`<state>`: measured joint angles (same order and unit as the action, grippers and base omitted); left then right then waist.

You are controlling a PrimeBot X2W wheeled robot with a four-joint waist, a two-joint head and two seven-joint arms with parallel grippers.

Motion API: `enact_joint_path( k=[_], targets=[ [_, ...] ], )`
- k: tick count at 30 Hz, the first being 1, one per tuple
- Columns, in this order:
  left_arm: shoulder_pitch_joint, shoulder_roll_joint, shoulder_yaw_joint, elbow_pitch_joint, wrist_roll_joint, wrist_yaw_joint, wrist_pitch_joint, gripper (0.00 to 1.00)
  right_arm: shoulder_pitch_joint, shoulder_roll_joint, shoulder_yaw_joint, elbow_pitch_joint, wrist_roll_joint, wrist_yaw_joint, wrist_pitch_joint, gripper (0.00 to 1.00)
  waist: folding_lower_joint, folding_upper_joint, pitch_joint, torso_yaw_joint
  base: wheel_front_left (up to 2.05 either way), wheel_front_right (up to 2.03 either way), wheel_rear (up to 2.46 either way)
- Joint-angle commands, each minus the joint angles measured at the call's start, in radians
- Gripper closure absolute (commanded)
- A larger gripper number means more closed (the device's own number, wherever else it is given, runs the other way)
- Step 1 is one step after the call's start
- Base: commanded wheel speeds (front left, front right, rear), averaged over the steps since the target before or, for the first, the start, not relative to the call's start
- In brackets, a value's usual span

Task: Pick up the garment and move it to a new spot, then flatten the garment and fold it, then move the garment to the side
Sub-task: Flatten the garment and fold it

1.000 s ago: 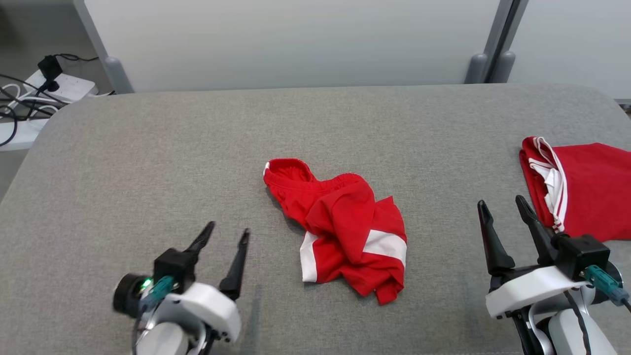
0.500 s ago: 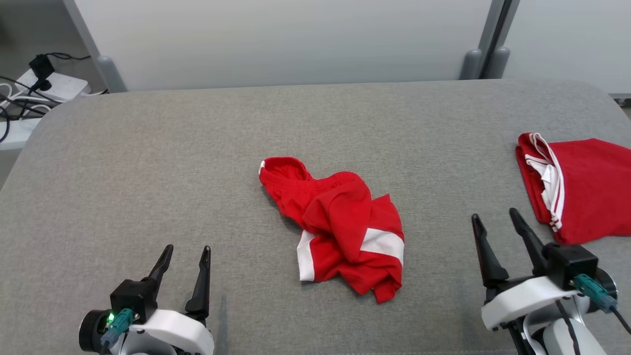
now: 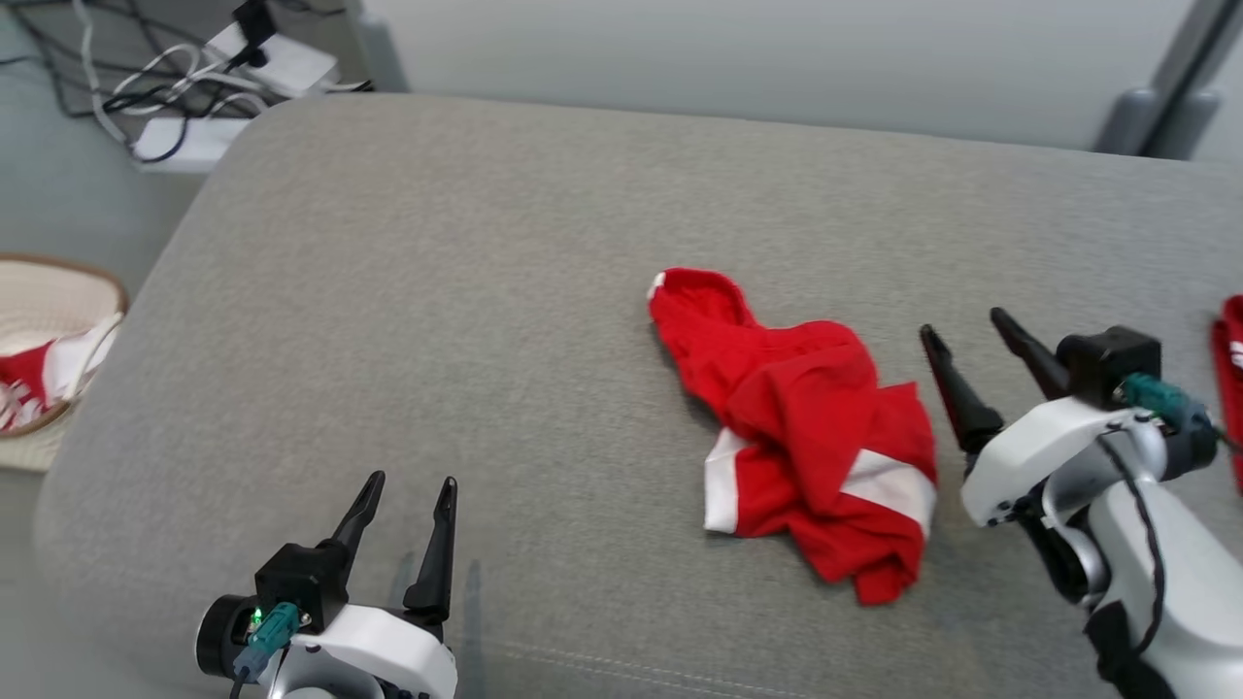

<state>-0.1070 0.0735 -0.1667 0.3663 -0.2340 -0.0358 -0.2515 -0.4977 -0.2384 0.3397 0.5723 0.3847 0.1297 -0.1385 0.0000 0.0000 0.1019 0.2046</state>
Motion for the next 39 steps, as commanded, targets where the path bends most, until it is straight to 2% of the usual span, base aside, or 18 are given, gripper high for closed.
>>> enact_joint_path(
  k=[1,5,9,17,18,20,31,39],
  targets=[
    [-0.038,0.006,0.041,-0.027,0.012,-0.012,-0.010,0.00,-0.043,-0.028,0.028,0.008,0.031,0.001,0.007,0.00,0.0000,0.0000,0.039,0.066,0.00,0.00,0.00],
    [-0.047,-0.007,0.046,-0.028,0.023,-0.026,-0.010,0.00,-0.093,-0.063,0.057,0.085,0.114,0.001,0.032,0.00,0.0000,0.0000,0.062,0.125,0.00,0.00,0.00],
    [-0.056,-0.015,0.049,-0.028,0.026,-0.038,-0.010,0.00,-0.107,-0.056,0.070,0.138,0.257,0.001,0.084,0.00,0.0000,0.0000,0.079,0.167,0.00,0.00,0.00],
    [-0.060,-0.022,0.056,-0.038,0.025,-0.046,-0.010,0.00,-0.105,-0.080,0.168,0.147,0.393,0.001,0.132,0.00,0.0000,0.0000,0.100,0.191,0.00,0.00,0.00],
    [-0.061,-0.022,0.057,-0.038,0.024,-0.046,-0.010,0.00,-0.108,-0.084,0.182,0.145,0.403,0.001,0.128,0.45,0.0000,0.0000,0.102,0.190,0.00,0.00,0.00],
    [-0.065,-0.023,0.060,-0.036,0.022,-0.046,-0.010,0.00,-0.118,-0.091,0.209,0.142,0.419,0.001,0.123,1.00,0.0000,0.0000,0.105,0.186,0.00,0.00,0.00],
    [-0.076,-0.023,0.017,-0.036,-0.030,-0.038,-0.010,0.00,-0.265,-0.118,0.275,0.034,0.483,0.001,-0.047,1.00,0.0000,0.0000,0.104,0.161,0.00,0.00,0.00],
    [-0.065,-0.023,-0.008,-0.026,-0.050,-0.033,-0.010,0.00,-0.366,-0.141,0.198,0.061,0.456,0.001,-0.106,1.00,0.0000,0.0000,0.087,0.145,0.00,0.00,0.00]
  ],
)
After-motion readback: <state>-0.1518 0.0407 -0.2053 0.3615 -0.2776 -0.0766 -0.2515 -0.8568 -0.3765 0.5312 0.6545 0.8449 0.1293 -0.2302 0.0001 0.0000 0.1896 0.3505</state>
